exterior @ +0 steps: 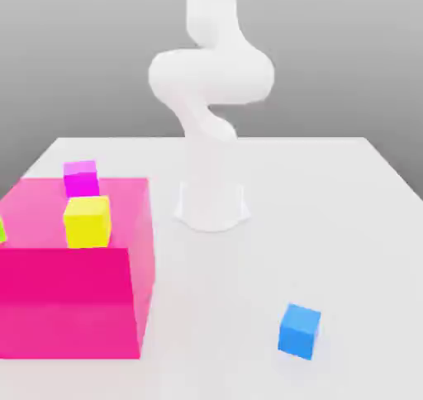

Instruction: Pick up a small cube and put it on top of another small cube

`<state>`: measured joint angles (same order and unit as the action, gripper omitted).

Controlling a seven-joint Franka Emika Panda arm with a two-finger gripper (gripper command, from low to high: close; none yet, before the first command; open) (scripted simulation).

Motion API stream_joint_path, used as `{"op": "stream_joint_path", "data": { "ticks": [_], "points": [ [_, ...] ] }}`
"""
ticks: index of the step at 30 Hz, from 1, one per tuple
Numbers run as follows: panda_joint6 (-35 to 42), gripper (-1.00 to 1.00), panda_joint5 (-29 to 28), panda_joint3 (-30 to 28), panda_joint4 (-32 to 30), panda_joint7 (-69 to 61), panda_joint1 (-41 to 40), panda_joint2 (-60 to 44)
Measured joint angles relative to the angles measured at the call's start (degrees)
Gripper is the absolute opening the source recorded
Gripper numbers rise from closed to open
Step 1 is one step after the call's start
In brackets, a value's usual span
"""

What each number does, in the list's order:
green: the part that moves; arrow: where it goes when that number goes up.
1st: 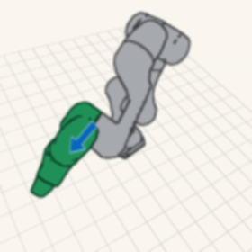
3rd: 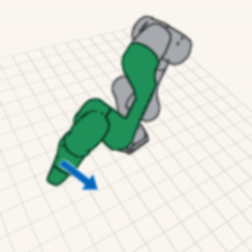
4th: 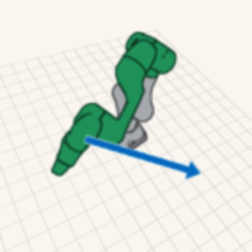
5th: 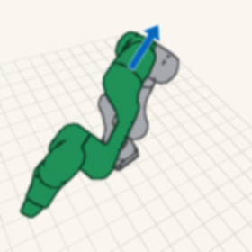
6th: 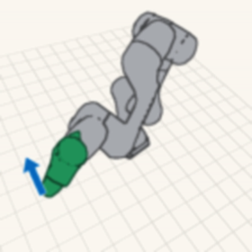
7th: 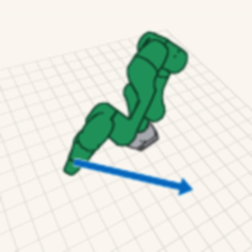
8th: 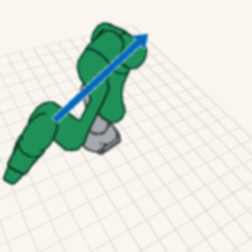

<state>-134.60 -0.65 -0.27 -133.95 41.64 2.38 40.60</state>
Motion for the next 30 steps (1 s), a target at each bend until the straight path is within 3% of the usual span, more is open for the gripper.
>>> {"op": "stream_joint_path", "data": {
  "ticks": [21,28,29,30],
  "points": [
    [-23.75,0.0,0.06,1.43,-18.29,-39.33,15.43,-43.97],
    [-34.81,0.0,-1.03,1.3,-17.51,-41.27,15.94,-58.52],
    [-35.67,-1.0,-1.11,1.2,-17.33,-41.23,16.02,-59.57],
    [-35.67,-1.0,-1.11,1.2,-17.33,-41.23,16.02,-59.57]
  ]
}}
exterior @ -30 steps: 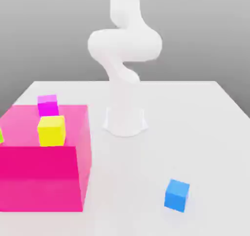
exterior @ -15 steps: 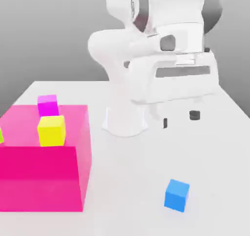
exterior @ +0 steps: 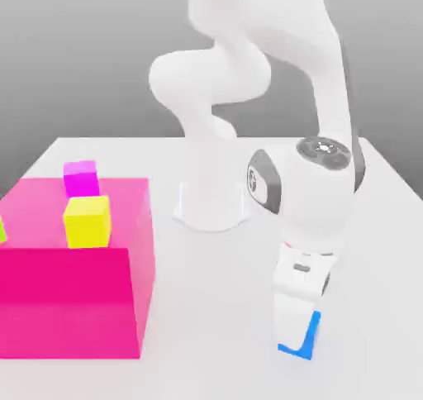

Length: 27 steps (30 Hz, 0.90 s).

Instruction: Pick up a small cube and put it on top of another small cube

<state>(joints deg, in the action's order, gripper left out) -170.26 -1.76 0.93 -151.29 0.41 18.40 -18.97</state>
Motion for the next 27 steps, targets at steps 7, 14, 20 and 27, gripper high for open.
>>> {"op": "stream_joint_path", "data": {
  "ticks": [7,14,20,27],
  "points": [
    [1.46,-1.0,-0.02,0.24,-0.3,0.02,-0.22,1.67],
    [11.23,-1.0,4.17,1.16,0.23,-0.71,-1.66,13.59],
    [23.58,-1.0,3.9,-3.49,2.33,9.75,-10.57,25.33],
    [39.1,-1.0,1.94,-8.64,4.05,23.82,-21.55,39.83]
  ]
}}
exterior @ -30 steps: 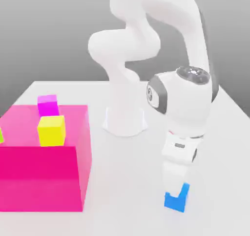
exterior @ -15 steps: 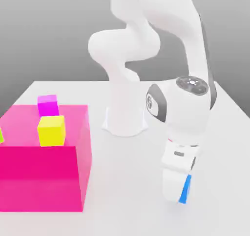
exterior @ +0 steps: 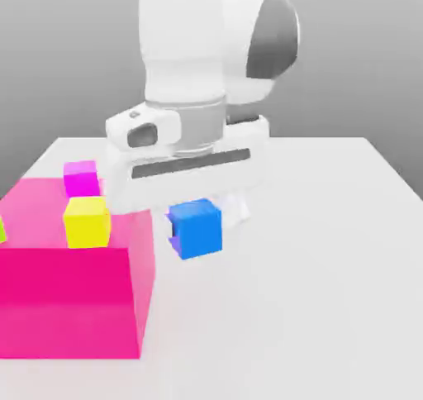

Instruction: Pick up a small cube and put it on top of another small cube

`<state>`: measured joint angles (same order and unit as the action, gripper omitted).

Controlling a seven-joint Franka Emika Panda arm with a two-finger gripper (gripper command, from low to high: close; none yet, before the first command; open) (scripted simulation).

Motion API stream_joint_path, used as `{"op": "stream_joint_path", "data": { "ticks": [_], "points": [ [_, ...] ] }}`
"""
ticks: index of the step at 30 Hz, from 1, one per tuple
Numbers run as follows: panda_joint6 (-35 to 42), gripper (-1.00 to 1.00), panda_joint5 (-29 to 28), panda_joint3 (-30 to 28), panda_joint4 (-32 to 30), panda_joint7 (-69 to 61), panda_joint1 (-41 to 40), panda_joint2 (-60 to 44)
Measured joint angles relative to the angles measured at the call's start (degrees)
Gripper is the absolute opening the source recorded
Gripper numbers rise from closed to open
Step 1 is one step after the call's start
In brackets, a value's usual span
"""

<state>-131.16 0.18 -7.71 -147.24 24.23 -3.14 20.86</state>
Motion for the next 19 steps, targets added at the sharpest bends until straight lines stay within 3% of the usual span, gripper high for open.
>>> {"op": "stream_joint_path", "data": {
  "ticks": [6,9,13,14,19],
  "points": [
    [13.3,-1.0,-1.42,-3.51,1.29,11.65,-11.25,12.2],
    [18.76,-1.0,-5.57,-3.97,-0.9,17.39,-18.06,16.79],
    [12.59,-1.0,-7.85,-4.48,-6.9,18.86,-20.49,15.18],
    [10.36,1.0,-8.04,-4.66,-8.43,18.86,-20.69,14.42],
    [10.36,1.0,-8.03,-4.66,-8.43,18.86,-20.69,14.42]
  ]
}}
